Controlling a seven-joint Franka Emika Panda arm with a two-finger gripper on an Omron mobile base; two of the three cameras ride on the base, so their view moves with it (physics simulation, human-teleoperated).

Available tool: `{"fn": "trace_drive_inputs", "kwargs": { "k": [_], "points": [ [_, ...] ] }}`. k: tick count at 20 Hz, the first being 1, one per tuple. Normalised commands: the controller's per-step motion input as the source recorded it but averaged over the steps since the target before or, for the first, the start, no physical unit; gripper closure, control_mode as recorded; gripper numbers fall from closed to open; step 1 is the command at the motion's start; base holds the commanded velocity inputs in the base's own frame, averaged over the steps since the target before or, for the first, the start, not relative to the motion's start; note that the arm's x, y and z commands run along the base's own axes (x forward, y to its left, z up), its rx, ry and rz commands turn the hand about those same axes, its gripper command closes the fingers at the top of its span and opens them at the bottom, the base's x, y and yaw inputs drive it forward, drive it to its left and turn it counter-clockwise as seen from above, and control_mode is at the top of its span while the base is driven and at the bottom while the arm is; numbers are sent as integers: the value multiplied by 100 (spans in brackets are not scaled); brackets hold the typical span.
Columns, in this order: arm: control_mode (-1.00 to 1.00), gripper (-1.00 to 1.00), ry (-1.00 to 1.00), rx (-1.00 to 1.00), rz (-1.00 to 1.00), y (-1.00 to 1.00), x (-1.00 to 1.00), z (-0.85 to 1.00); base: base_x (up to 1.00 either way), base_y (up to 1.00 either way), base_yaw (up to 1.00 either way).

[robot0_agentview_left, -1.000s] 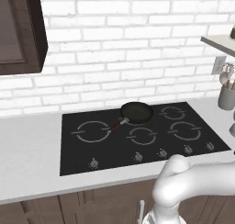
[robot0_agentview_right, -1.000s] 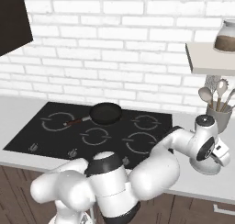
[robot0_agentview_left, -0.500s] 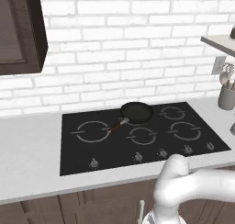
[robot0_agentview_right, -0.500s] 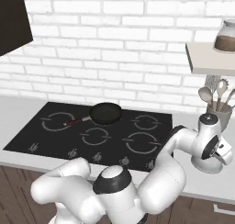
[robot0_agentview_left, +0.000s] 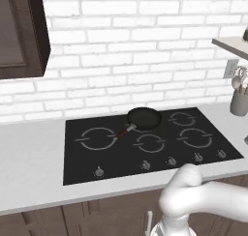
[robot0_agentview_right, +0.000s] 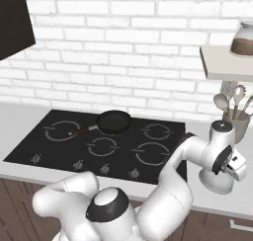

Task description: Pick the kettle from the counter and place it on a stove burner. Then turn the burner on.

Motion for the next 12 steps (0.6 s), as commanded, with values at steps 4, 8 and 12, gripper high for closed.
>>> {"fn": "trace_drive_inputs", "kwargs": {
  "k": [4, 8, 12],
  "points": [
    [-100, 100, -24, -7, 24, 92, -62, 34, 0, 0, 0],
    [-100, 100, -33, -7, 28, 93, -45, 48, 0, 0, 0],
    [-100, 100, -21, -7, 27, 86, -22, 67, 0, 0, 0]
  ]
}}
